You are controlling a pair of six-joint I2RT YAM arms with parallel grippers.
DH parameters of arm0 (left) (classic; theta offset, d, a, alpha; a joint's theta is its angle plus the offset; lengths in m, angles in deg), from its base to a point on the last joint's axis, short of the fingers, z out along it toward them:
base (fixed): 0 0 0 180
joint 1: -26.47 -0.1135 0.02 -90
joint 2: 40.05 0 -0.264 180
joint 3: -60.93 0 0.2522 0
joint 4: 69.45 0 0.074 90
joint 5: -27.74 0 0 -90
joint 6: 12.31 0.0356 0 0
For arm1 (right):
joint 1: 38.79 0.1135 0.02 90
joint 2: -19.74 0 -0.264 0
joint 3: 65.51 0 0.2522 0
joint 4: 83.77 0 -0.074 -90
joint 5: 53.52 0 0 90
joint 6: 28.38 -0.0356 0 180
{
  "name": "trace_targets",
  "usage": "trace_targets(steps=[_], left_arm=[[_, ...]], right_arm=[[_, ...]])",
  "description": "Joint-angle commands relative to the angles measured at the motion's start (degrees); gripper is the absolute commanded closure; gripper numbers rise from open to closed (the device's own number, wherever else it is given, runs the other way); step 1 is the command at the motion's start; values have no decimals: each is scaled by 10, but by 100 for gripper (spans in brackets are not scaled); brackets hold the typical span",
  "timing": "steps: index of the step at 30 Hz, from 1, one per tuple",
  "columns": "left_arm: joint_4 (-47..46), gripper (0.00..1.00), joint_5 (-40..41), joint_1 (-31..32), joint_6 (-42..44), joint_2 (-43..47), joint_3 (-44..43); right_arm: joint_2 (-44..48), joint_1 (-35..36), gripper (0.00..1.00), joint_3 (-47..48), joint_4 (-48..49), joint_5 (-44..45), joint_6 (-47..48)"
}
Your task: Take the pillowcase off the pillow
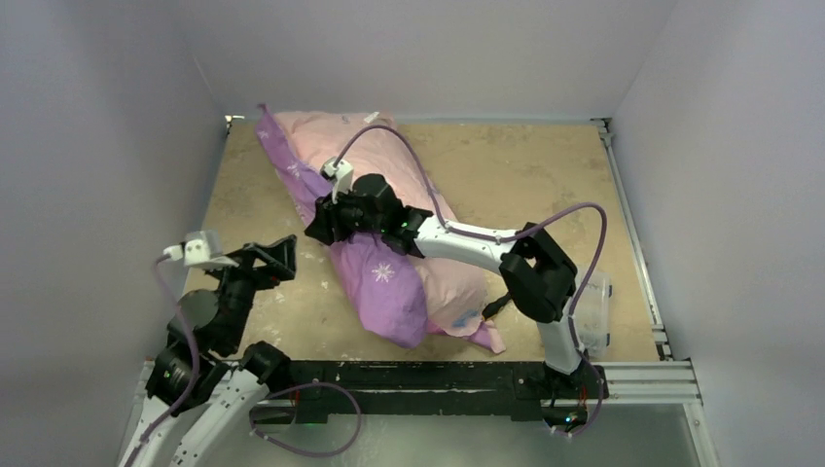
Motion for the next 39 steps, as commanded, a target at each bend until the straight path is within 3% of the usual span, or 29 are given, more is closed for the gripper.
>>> trace_targets(steps=[1, 3, 7, 18, 25, 29, 39], left_arm=[[20, 13, 99, -2, 12, 69, 10], [31, 13, 117, -2, 4, 84, 11], [35, 12, 111, -2, 0, 76, 11], [16, 12, 17, -2, 11, -61, 6], [-31, 12, -50, -2, -13, -160, 8], [-71, 12, -49, -3, -19, -221, -10], [-116, 8, -5, -8, 59, -526, -235]], right_arm=[[33, 8, 39, 70, -5, -11, -7], [49, 13, 22, 85, -11, -1, -6], [99, 13, 1, 72, -11, 50, -8], [253, 13, 1, -118, -89, 164, -36], [346, 13, 1, -264, -110, 163, -86], [361, 13, 1, -313, -91, 122, -89], [337, 13, 1, -323, -75, 120, -85]])
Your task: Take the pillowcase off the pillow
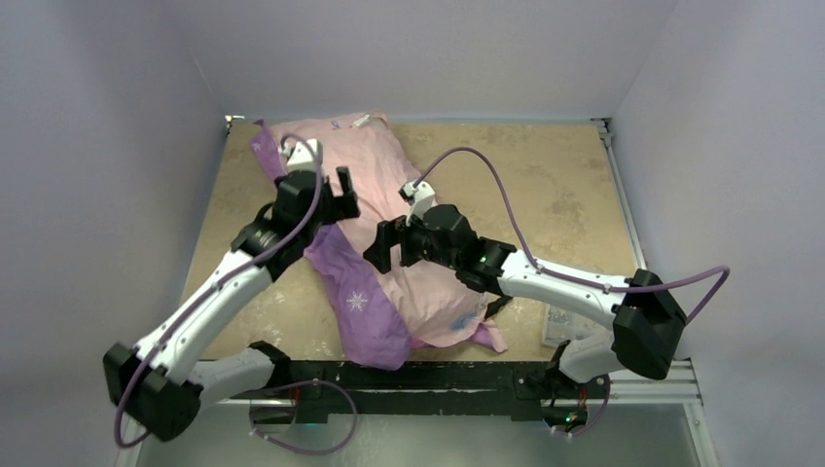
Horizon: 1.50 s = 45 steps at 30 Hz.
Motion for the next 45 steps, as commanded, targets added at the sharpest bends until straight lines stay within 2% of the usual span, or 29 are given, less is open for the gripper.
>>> trace_targets(steps=[1, 4, 6, 9, 11, 15, 20, 24, 28, 30, 34, 36, 38, 42, 45], left_arm=[[-70, 8, -12, -16, 50, -133, -128], [-72, 8, -43, -45, 61, -235, -195], [-72, 8, -58, -77, 54, -287, -210], [-68, 7, -110, -138, 8, -335, -188], [-80, 7, -171, -182, -36, -335, -141], [-150, 7, -233, -236, -93, -255, 18], [-138, 7, -231, -269, -103, -95, 146], [-94, 6, -228, -274, -90, 2, 182], [-60, 6, -244, -275, -78, 37, 189], [-65, 7, -273, -275, -83, 45, 206], [-102, 12, -382, -275, -102, 57, 246], [-95, 13, -417, -274, -95, 69, 236], [-65, 13, -413, -274, -70, 86, 198], [14, 9, -335, -274, -2, 72, 73], [14, 7, -270, -275, 24, 22, -4]], right_arm=[[-2, 2, 1, -11, 11, -25, -4], [4, 3, 1, -27, 24, -57, -7], [16, 3, 1, -50, 51, -97, -12], [23, 3, 1, -81, 82, -127, -24], [17, 3, 1, -96, 100, -134, -31], [-17, 3, 1, -122, 145, -182, -43], [-127, -7, 1, -80, 147, -129, -45], [-212, -50, 1, -8, 141, -75, -43], [-217, -117, 1, 36, 172, -70, -55], [-215, -141, 1, 74, 172, -63, -52], [-214, -153, 1, 172, 134, -37, -24], [-198, -153, 1, 199, 123, -41, -12], [-169, -153, 1, 194, 125, -45, -4], [-89, -153, 1, 122, 139, -92, -1], [-22, -152, 1, 52, 140, -108, 1]])
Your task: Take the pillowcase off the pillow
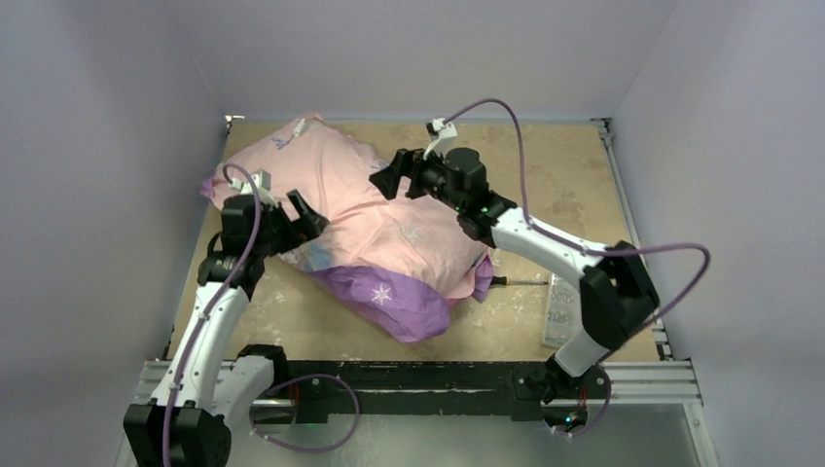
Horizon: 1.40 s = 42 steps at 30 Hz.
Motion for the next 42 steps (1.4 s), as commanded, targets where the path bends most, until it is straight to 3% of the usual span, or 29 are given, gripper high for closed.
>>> trace_targets(steps=[1, 5, 12, 16, 20, 23, 29, 35, 42], left_arm=[[6, 7, 76, -1, 64, -61, -125], [-48, 7, 108, -1, 59, -170, -204], [-74, 7, 163, -1, 74, -383, -345], [-62, 7, 200, -4, 93, -454, -360], [-65, 7, 160, -17, 48, -479, -318], [-92, 7, 106, -26, -1, -453, -260], [-149, 6, 59, -78, -59, -306, -77], [-170, 6, -61, -137, -91, -162, 71], [-150, 10, -155, -139, -89, -62, 162]], right_arm=[[106, 6, 1, -89, 2, -48, 15], [195, 23, 1, -198, -14, -95, -1], [312, 115, 1, -282, -103, -57, -98], [368, 127, 1, -338, -109, -79, -151], [358, 128, 1, -378, -106, -33, -177], [283, 128, 1, -380, -76, -26, -177], [129, 117, 1, -317, 6, 46, -154], [38, 40, 1, -224, 81, 52, -105], [-56, -80, 1, -59, 93, 28, -60]])
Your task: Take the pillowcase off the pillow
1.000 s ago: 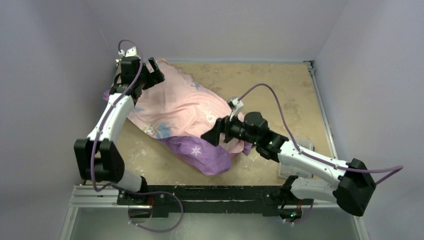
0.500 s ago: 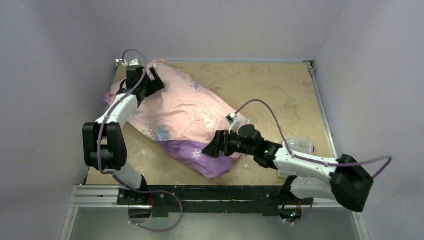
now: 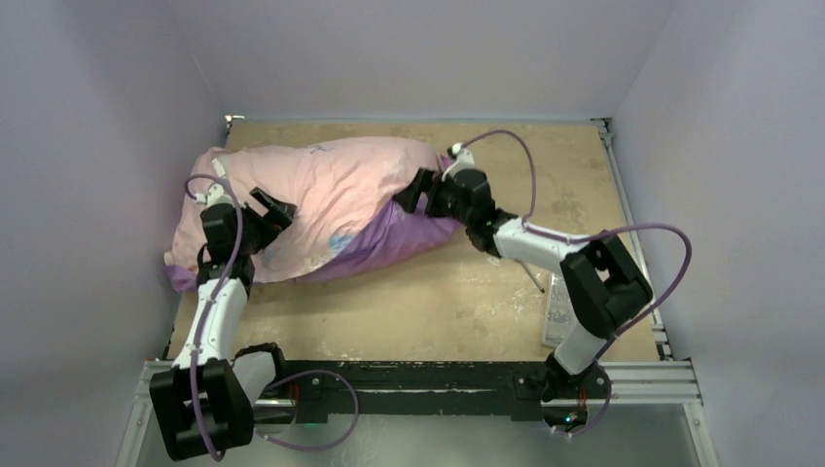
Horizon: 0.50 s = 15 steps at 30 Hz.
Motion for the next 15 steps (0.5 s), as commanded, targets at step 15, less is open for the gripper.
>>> trace_targets(steps=[15], left_arm=[[239, 10, -18, 263, 39, 104, -119]], right_arm=[[11, -91, 1, 164, -37, 73, 89]])
